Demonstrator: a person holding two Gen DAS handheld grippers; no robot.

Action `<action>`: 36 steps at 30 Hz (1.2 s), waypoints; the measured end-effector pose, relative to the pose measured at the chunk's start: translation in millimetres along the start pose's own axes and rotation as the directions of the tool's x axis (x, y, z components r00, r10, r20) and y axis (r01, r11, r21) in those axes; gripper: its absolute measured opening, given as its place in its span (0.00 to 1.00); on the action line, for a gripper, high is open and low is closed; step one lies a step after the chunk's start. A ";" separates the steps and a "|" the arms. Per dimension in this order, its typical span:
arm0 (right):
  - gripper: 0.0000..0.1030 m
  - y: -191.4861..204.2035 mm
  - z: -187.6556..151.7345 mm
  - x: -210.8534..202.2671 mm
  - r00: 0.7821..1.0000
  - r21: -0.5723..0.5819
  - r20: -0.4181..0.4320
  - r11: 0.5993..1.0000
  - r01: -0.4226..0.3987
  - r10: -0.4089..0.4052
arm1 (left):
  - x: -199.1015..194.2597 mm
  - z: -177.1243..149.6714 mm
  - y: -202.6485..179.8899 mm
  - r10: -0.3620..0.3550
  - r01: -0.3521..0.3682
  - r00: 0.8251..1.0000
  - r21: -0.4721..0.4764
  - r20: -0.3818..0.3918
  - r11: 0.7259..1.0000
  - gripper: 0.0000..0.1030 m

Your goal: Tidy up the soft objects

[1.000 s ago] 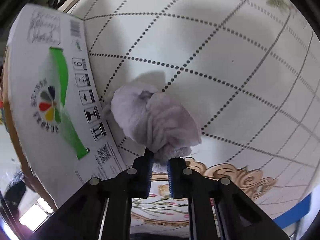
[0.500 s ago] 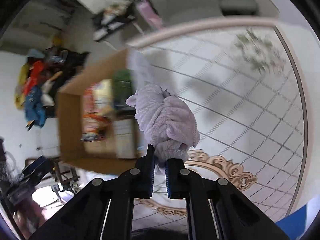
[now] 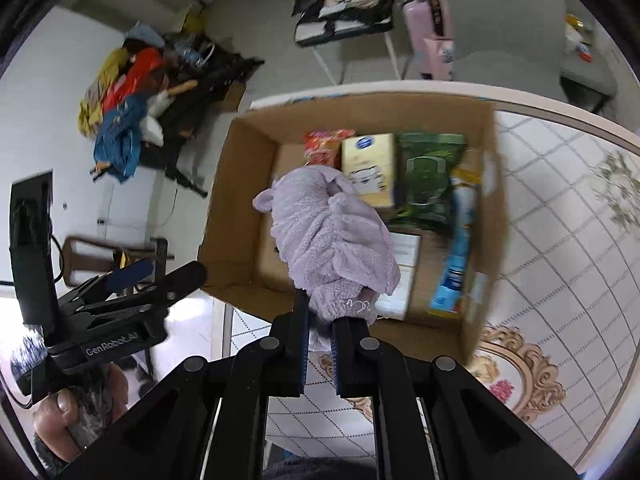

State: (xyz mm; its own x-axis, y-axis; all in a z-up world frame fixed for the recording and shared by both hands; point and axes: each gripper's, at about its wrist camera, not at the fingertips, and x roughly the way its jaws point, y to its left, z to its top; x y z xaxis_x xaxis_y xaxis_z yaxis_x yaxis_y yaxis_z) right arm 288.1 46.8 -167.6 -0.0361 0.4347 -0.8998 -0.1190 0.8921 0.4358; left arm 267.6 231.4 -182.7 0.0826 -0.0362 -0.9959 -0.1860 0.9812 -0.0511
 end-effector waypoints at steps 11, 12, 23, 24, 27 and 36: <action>0.52 46.1 29.2 61.2 0.985 -0.086 -0.112 0.986 -0.142 0.133 | 9.2 9.4 43.2 0.034 -0.034 0.999 -0.077 -0.012 0.996 0.95; 0.63 42.6 30.1 63.5 0.987 -0.072 -0.107 0.989 -0.129 0.121 | 7.3 9.4 44.7 0.036 -0.037 0.999 -0.078 -0.009 0.996 0.95; 0.82 -17.8 15.7 40.6 0.997 0.043 -0.014 0.996 0.076 -0.076 | -6.9 3.6 18.1 0.020 -0.020 0.999 -0.014 0.028 1.000 0.95; 0.84 -21.9 12.2 35.2 0.993 0.040 0.010 0.992 0.118 -0.119 | -8.1 2.3 13.4 0.020 -0.020 0.999 -0.002 0.032 1.000 0.95; 0.90 -32.6 0.9 22.4 0.955 0.048 0.066 0.957 0.285 -0.288 | -12.2 -2.4 -4.4 0.021 -0.022 0.998 0.034 0.052 0.999 0.95; 0.92 -51.9 -35.3 -7.0 0.885 0.145 0.132 0.892 0.428 -0.446 | -25.4 -17.1 -44.0 0.016 -0.028 0.996 0.123 0.093 0.992 0.95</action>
State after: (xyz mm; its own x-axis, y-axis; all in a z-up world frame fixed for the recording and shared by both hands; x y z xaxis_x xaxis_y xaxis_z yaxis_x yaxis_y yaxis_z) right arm 259.5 -6.9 -184.6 0.1521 0.0028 -0.9884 0.0226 0.9997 0.0063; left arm 257.0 185.9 -156.4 0.1701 -0.0023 -0.9854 -0.0659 0.9977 -0.0137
